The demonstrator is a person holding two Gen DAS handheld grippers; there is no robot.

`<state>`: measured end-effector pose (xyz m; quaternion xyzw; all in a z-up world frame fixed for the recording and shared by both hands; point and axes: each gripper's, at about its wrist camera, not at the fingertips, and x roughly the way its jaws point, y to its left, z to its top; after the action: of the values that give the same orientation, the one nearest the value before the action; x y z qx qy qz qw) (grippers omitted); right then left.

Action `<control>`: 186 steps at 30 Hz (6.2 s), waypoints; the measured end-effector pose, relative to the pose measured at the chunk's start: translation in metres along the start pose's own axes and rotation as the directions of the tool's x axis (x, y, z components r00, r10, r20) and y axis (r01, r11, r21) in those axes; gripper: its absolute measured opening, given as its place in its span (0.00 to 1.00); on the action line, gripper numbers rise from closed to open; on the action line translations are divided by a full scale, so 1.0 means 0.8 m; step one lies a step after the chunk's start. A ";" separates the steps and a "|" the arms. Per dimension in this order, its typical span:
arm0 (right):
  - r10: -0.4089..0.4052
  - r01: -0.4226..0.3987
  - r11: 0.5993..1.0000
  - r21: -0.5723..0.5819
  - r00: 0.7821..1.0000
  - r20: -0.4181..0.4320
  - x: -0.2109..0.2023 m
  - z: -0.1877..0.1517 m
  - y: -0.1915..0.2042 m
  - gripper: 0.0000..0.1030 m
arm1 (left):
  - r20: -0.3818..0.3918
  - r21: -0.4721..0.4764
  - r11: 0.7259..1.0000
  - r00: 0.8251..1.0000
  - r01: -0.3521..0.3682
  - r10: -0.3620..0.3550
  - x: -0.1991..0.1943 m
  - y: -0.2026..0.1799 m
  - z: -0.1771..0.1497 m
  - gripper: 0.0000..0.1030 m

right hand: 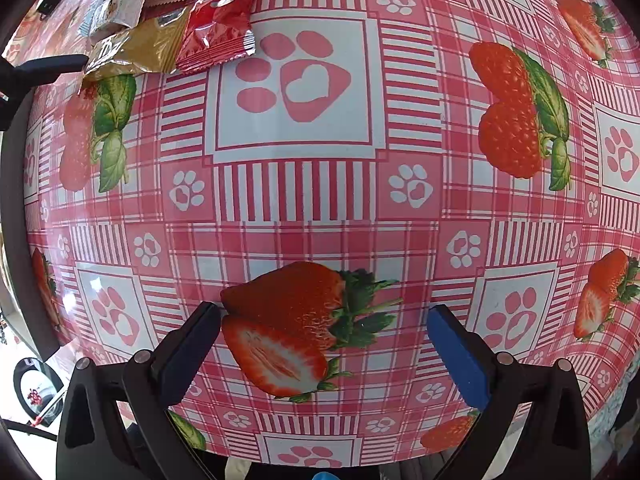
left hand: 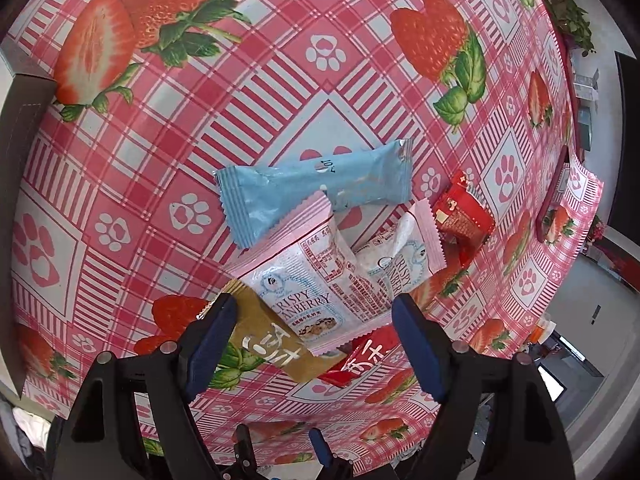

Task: Organize snacks
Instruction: 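Grasp the pink Crispy Cranberry packet with the left gripper, then grasp the gold wrapped bar with the right gripper while the left holds the cranberry packet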

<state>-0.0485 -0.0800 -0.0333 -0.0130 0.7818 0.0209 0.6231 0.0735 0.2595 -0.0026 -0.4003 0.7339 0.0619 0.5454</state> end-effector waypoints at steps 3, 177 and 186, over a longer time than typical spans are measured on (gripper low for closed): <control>-0.002 0.002 1.000 -0.009 1.000 0.008 -0.002 -0.012 0.005 1.00 | 0.023 0.038 0.999 0.999 -0.036 0.035 0.002 -0.013 -0.003 0.81; -0.041 0.044 0.993 -0.110 0.999 0.022 0.013 -0.058 0.173 0.97 | 0.277 0.634 0.575 0.847 -0.516 0.455 0.044 0.134 -0.167 0.93; -0.022 0.034 0.986 -0.164 0.997 0.073 -0.018 -0.054 0.184 0.24 | 0.311 0.671 0.543 0.857 -0.504 0.411 0.026 0.111 -0.172 0.47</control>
<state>-0.0942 0.0648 -0.0072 -0.0749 0.7545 0.0772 0.6474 -0.0899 0.2354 0.0037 0.0627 0.7409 -0.0739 0.6646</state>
